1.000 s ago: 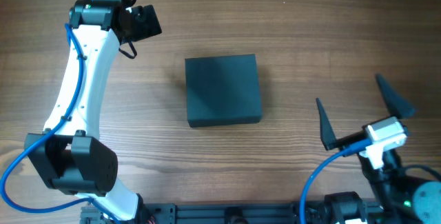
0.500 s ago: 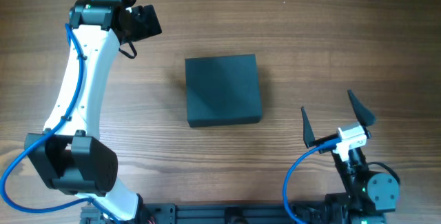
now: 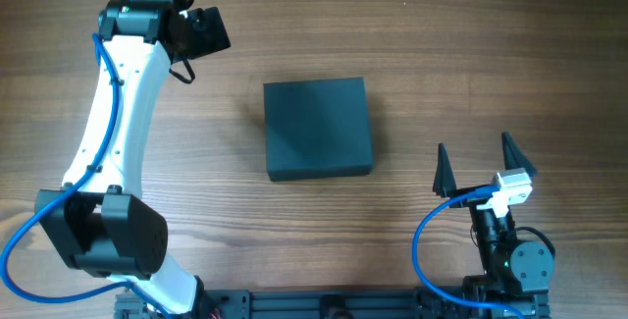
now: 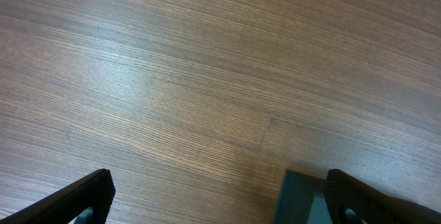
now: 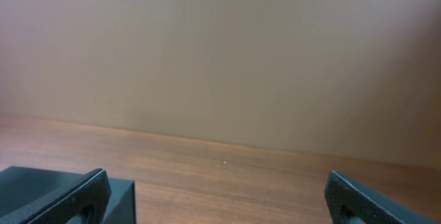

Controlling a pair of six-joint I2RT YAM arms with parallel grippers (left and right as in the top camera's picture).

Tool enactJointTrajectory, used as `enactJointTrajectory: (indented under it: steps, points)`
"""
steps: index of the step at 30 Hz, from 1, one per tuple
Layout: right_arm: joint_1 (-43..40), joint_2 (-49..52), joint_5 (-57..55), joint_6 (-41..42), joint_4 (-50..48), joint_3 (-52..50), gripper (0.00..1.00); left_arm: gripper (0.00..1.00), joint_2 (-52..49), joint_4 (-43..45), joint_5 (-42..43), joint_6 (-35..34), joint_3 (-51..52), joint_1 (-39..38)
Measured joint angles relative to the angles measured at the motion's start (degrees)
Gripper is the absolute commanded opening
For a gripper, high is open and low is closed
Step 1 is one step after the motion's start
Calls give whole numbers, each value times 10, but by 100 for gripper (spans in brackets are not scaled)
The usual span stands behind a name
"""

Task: Pack container

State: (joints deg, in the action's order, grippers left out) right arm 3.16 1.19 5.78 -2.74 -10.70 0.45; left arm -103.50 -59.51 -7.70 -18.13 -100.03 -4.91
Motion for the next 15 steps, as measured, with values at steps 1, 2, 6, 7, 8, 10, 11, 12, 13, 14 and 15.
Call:
enactJointTrajectory:
  steps: [1, 2, 6, 7, 8, 10, 11, 12, 13, 14, 15]
  points:
    - [0, 0, -5, 1, 2, 0, 100, 100, 0, 0, 0, 0, 0, 0]
    - [-6, 0, -12, 2, 6, 0, 100, 100, 0, 0, 0, 0, 0, 0]
    - [-28, 0, -20, 12, 21, 0, 100, 100, 0, 0, 0, 0, 0, 0]
    - [-33, 0, -21, 14, 21, 0, 100, 100, 0, 0, 0, 0, 0, 0]
    - [-35, 0, -23, 16, 21, 0, 100, 100, 0, 0, 0, 0, 0, 0]
    - [-35, 0, -23, 17, 30, 0, 100, 100, 0, 0, 0, 0, 0, 0]
    - [-35, -1, -23, 17, 40, 0, 100, 100, 0, 0, 0, 0, 0, 0]
    - [-35, -2, -24, 17, 58, 0, 100, 100, 0, 0, 0, 0, 0, 0]
    - [-35, -3, -24, 17, 97, -1, 100, 100, 0, 0, 0, 0, 0, 0]
    - [-36, -3, -24, 17, 108, -1, 100, 100, 0, 0, 0, 0, 0, 0]
    - [-36, -3, -24, 17, 107, -1, 100, 100, 0, 0, 0, 0, 0, 0]
